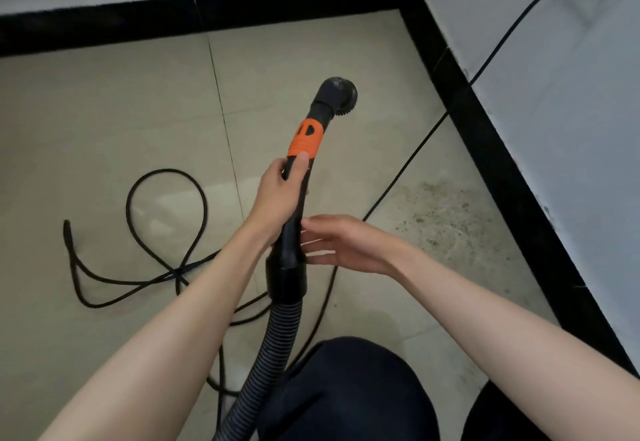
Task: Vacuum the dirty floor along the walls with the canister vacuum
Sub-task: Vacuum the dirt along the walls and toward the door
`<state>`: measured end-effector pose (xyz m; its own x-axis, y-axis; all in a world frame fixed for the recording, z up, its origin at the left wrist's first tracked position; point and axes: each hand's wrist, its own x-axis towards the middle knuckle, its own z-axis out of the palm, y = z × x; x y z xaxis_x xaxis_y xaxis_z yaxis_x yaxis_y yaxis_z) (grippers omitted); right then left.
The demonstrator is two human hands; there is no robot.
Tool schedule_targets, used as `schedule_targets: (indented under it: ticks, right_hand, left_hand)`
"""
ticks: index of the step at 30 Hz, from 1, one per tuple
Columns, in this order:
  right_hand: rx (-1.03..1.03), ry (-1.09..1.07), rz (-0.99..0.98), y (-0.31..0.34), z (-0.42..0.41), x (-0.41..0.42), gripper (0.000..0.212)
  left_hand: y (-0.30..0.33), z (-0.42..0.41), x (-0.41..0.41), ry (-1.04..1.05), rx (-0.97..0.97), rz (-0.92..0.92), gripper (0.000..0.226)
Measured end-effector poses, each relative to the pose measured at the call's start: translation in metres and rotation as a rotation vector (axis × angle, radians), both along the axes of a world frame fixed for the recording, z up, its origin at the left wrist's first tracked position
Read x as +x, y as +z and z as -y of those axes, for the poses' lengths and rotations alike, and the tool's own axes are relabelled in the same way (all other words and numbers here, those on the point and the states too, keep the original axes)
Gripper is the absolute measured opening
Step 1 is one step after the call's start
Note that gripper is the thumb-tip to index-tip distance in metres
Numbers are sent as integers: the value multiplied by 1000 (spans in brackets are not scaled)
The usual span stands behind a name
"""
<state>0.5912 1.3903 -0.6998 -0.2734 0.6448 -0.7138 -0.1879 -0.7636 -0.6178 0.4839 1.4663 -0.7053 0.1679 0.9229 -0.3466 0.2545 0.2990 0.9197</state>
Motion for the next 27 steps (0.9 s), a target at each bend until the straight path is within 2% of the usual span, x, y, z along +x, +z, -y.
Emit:
schedule_targets:
  ticks: [2,5,8,10,16,20,27]
  right_hand:
    - [96,-57,8,6,3,-2,21]
    - [214,-101,255,12,10,-10,33]
    - [350,-126,529,20,16,-14,19]
    - [446,-156,608,27,19,-10,15]
    - [577,-76,715,65,34,32,18]
    - [608,-39,709,88,60,72,18]
    - [653,-188,656,90,110,103,25]
  left_hand:
    - [10,-5,14,29,24,36,32]
    - [24,-6,32,60,22,89,30]
    - [41,-4,44,84,18,144,30]
    - [55,-1,50,64,38,160,33]
    - [105,17,73,-20,-33,227,34]
    - [135,43,102,-16,-108,299,33]
    - [141,91,149,96,-56,257,32]
